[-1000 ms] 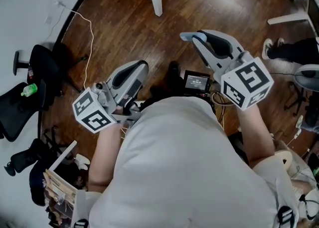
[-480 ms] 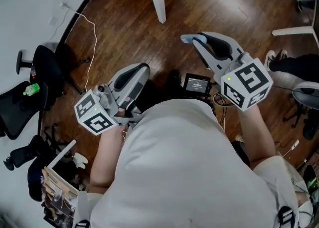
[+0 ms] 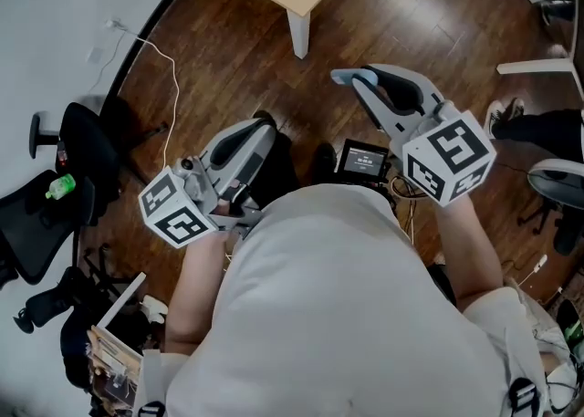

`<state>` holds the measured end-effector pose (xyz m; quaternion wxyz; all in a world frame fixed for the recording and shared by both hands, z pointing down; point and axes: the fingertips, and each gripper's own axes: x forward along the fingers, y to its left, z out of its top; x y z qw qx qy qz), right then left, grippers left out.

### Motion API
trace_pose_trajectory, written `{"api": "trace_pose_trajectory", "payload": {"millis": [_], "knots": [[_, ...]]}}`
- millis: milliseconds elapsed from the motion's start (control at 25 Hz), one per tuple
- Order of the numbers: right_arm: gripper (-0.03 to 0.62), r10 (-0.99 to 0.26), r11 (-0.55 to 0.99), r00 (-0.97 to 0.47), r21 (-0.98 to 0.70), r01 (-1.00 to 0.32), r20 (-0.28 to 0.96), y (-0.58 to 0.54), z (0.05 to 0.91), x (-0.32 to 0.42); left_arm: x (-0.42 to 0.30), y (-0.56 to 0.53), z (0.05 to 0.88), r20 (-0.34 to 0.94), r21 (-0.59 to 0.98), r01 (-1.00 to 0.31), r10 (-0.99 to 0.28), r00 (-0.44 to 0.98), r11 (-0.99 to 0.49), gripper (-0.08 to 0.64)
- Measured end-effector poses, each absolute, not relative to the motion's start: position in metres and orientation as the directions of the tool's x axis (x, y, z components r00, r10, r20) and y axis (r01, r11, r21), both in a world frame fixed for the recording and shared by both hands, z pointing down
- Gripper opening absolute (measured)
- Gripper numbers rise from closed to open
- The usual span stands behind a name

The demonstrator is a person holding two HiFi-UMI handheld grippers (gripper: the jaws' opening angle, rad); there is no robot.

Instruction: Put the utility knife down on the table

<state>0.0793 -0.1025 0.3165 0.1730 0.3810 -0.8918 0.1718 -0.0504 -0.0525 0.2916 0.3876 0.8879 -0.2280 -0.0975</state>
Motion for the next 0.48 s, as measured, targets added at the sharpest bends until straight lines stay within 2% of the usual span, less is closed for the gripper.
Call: {"api": "trace_pose_trajectory", "payload": {"millis": [480], "knots": [[0.071,-0.674,0.571,-0.575,-0.166,-0.804,0.464,-0.190,0.311,0.027,-0.115,-0.155,0.284,-0.009,0.738,-0.271,-0.410,0.912,-0.619,0.003]]}}
